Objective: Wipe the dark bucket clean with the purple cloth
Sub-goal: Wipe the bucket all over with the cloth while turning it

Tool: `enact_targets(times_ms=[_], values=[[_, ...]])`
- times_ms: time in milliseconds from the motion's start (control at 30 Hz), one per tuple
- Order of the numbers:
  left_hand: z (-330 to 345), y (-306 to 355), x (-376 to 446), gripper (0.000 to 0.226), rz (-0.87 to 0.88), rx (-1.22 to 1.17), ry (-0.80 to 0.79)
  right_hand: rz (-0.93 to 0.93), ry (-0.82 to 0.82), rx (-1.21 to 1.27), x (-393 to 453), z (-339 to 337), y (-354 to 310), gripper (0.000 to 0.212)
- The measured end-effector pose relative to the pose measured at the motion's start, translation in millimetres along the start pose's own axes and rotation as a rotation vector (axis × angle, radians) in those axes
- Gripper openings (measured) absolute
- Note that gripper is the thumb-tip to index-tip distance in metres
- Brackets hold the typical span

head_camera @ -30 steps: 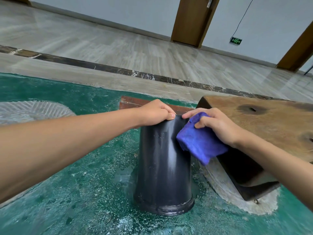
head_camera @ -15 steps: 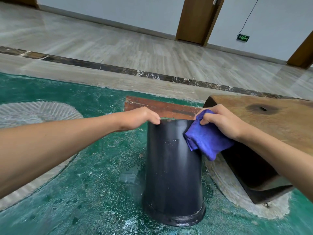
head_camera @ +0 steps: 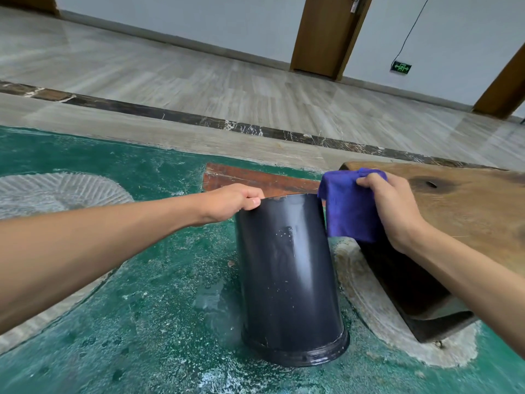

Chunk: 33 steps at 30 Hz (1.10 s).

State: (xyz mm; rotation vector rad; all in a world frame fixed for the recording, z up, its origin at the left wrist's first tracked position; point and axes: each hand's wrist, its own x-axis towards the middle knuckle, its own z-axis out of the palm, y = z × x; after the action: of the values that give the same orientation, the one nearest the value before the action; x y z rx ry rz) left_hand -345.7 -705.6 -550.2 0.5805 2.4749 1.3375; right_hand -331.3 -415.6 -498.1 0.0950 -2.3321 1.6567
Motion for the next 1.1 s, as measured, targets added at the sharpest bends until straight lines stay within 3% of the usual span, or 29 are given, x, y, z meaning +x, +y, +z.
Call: enact_targets(times_ms=[167, 367, 667, 967, 1100], values=[[6, 2, 8, 0.023, -0.019, -0.006, 0.009, -0.038, -0.106, -0.018, -21, 29, 5, 0.029], [17, 1, 19, 0.029, -0.04, -0.158, 0.104, -0.29, -0.269, -0.292, -52, 61, 25, 0.05], [23, -5, 22, 0.031, -0.074, -0.524, 0.203, -0.58, -0.51, -0.678, -86, 70, 53, 0.04], [15, -21, 16, 0.014, -0.146, -0.636, 0.244, -0.426, -0.703, -0.717, -139, 42, 94, 0.042], [15, -19, 15, 0.027, -0.162, -0.653, 0.251, -0.281, -0.796, -0.656, -157, 37, 100, 0.038]])
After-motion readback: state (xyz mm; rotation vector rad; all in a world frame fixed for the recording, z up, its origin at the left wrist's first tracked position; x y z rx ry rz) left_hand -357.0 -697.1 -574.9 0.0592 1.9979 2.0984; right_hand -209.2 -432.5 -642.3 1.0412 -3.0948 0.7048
